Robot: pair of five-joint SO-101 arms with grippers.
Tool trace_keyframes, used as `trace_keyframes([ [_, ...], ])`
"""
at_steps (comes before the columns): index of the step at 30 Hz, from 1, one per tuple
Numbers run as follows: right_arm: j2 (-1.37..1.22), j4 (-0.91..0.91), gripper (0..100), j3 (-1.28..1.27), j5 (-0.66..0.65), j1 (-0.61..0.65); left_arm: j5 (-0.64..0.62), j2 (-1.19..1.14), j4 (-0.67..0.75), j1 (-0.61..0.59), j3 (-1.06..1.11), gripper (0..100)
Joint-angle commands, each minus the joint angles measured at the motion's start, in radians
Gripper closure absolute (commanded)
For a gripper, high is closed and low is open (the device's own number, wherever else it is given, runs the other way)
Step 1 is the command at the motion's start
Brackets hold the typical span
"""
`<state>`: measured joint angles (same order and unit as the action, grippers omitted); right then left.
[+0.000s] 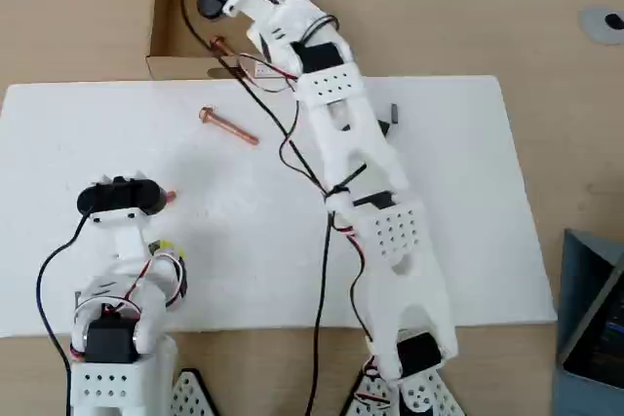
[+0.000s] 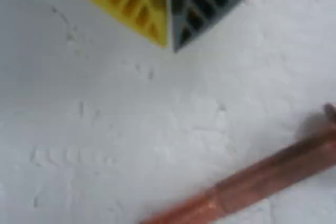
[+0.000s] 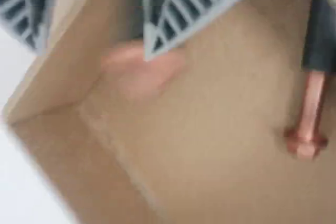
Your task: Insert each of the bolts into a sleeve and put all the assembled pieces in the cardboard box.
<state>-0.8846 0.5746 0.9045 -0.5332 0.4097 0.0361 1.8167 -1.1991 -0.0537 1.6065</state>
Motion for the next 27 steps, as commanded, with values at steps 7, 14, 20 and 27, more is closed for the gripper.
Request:
trace_keyframes([
  [7,0.005,0.058,85.3,0.094,-0.005,0.012,-0.002,0.005,0.021,-0.005,0.002,100],
  [14,0.005,0.253,85.3,0.308,-0.005,0.008,-0.002,0.005,0.021,-0.006,0.002,100],
  [20,0.004,0.511,85.3,0.576,-0.005,0.008,-0.002,0.005,0.023,-0.006,0.002,100],
  [27,0.039,0.715,85.3,0.765,-0.009,-0.008,-0.002,0.005,0.023,-0.006,0.002,100],
])
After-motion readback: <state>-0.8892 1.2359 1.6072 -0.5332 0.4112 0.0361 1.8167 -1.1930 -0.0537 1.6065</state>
